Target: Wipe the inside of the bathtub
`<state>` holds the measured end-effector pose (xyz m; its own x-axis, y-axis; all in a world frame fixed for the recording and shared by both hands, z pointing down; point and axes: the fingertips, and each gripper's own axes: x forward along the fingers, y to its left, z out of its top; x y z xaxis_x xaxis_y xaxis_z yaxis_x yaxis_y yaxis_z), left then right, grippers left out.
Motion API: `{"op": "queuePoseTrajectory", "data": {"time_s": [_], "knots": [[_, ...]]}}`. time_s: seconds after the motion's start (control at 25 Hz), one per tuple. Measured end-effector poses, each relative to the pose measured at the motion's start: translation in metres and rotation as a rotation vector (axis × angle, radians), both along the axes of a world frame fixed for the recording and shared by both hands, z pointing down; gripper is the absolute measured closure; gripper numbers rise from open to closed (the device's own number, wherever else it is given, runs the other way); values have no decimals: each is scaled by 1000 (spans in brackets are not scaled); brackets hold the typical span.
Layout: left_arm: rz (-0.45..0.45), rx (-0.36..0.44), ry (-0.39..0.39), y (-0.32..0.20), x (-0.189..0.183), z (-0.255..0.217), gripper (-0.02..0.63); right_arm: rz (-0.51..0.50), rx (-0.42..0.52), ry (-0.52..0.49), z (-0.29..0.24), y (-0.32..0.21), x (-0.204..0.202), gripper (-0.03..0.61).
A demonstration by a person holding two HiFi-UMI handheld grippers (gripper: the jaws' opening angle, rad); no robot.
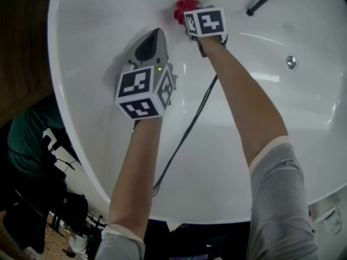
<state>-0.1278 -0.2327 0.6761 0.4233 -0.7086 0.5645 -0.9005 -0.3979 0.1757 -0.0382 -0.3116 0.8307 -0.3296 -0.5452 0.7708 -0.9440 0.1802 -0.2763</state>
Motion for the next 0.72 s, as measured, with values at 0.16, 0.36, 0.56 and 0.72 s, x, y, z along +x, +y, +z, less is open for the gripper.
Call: {"op": "queuePoseTrajectory", "data": {"time_s": [0.16,0.36,0.56,0.72], "knots": [[28,-14,4,5,11,9,609,2,-11,61,15,10,20,522],[33,-15,10,6,8,13,609,15,-39,161,40,26,45,521],[32,-25,14,7,8,26,609,-19,-105,268,70,41,50,518],[39,-33,17,11,12,36,609,-68,-107,304,88,47,52,517]]}}
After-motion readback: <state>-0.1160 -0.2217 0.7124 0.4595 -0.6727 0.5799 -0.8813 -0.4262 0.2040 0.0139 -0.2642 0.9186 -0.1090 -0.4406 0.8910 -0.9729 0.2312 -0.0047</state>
